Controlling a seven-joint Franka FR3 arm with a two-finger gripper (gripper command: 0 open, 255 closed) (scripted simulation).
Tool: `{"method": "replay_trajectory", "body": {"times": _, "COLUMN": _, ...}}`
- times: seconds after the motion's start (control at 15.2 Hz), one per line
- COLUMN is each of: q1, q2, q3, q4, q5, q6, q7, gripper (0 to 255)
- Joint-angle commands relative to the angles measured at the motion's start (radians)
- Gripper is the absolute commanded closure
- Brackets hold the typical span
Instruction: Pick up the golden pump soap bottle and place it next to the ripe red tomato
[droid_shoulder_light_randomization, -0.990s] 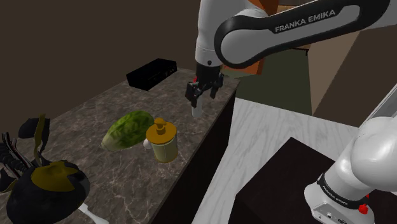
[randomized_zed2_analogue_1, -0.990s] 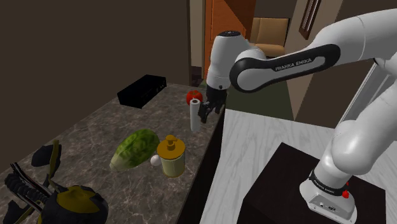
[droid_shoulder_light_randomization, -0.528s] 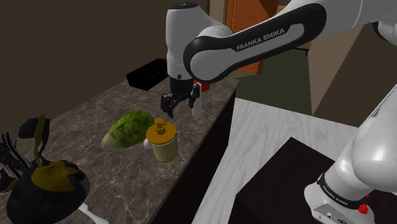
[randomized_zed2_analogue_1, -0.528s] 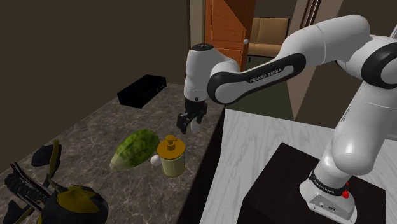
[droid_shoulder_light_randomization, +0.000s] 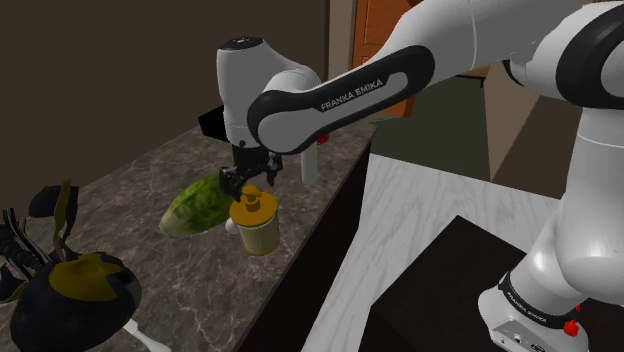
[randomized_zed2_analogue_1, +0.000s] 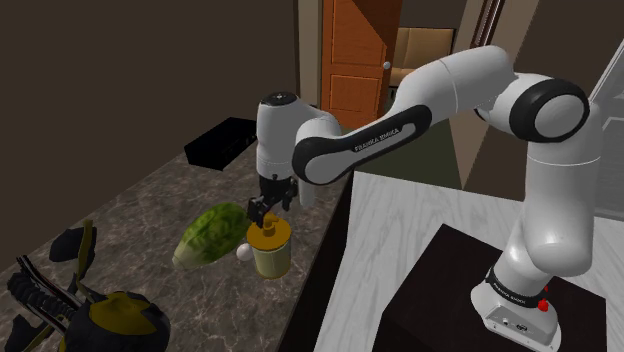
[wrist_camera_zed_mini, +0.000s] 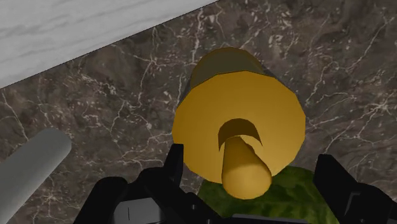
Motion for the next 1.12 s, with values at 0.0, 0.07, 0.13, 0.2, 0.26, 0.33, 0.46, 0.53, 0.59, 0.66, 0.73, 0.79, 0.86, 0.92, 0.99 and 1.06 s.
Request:
{"method": "replay_trajectory", "body": {"times": 0.0, "q1": 0.004, "q2": 0.018, "q3": -0.004, "q4": -0.001, "q5": -0.01, "q6": 0.017, "q7": 0.006, "gripper": 0}}
{"method": "replay_trajectory", "body": {"times": 0.07, "q1": 0.005, "q2": 0.024, "q3": -0.005, "q4": -0.005, "q5": -0.014, "q6": 0.028, "q7": 0.008, "gripper": 0}}
{"method": "replay_trajectory", "body": {"times": 0.13, "q1": 0.006, "q2": 0.031, "q3": -0.007, "q4": -0.01, "q5": -0.018, "q6": 0.038, "q7": 0.011, "gripper": 0}}
{"method": "replay_trajectory", "body": {"times": 0.2, "q1": 0.007, "q2": 0.038, "q3": -0.009, "q4": -0.014, "q5": -0.022, "q6": 0.048, "q7": 0.013, "gripper": 0}}
{"method": "replay_trajectory", "body": {"times": 0.26, "q1": 0.008, "q2": 0.045, "q3": -0.011, "q4": -0.018, "q5": -0.026, "q6": 0.058, "q7": 0.016, "gripper": 0}}
{"method": "replay_trajectory", "body": {"times": 0.33, "q1": 0.009, "q2": 0.049, "q3": -0.012, "q4": -0.02, "q5": -0.028, "q6": 0.064, "q7": 0.017, "gripper": 0}}
{"method": "replay_trajectory", "body": {"times": 0.46, "q1": 0.009, "q2": 0.049, "q3": -0.012, "q4": -0.02, "q5": -0.028, "q6": 0.064, "q7": 0.017, "gripper": 0}}
{"method": "replay_trajectory", "body": {"times": 0.53, "q1": 0.009, "q2": 0.049, "q3": -0.012, "q4": -0.02, "q5": -0.028, "q6": 0.064, "q7": 0.017, "gripper": 0}}
{"method": "replay_trajectory", "body": {"times": 0.59, "q1": 0.009, "q2": 0.049, "q3": -0.012, "q4": -0.02, "q5": -0.028, "q6": 0.064, "q7": 0.017, "gripper": 0}}
{"method": "replay_trajectory", "body": {"times": 0.66, "q1": 0.009, "q2": 0.049, "q3": -0.012, "q4": -0.02, "q5": -0.028, "q6": 0.064, "q7": 0.017, "gripper": 0}}
{"method": "replay_trajectory", "body": {"times": 0.73, "q1": 0.009, "q2": 0.049, "q3": -0.012, "q4": -0.02, "q5": -0.028, "q6": 0.064, "q7": 0.017, "gripper": 0}}
{"method": "replay_trajectory", "body": {"times": 0.79, "q1": 0.009, "q2": 0.049, "q3": -0.012, "q4": -0.02, "q5": -0.028, "q6": 0.064, "q7": 0.017, "gripper": 0}}
{"method": "replay_trajectory", "body": {"times": 0.86, "q1": 0.009, "q2": 0.049, "q3": -0.012, "q4": -0.02, "q5": -0.028, "q6": 0.064, "q7": 0.017, "gripper": 255}}
{"method": "replay_trajectory", "body": {"times": 0.92, "q1": 0.009, "q2": 0.049, "q3": -0.012, "q4": -0.02, "q5": -0.028, "q6": 0.064, "q7": 0.017, "gripper": 255}}
{"method": "replay_trajectory", "body": {"times": 0.99, "q1": 0.009, "q2": 0.049, "q3": -0.012, "q4": -0.02, "q5": -0.028, "q6": 0.064, "q7": 0.017, "gripper": 255}}
{"method": "replay_trajectory", "body": {"times": 1.06, "q1": 0.008, "q2": 0.049, "q3": -0.012, "q4": -0.02, "q5": -0.028, "q6": 0.064, "q7": 0.017, "gripper": 255}}
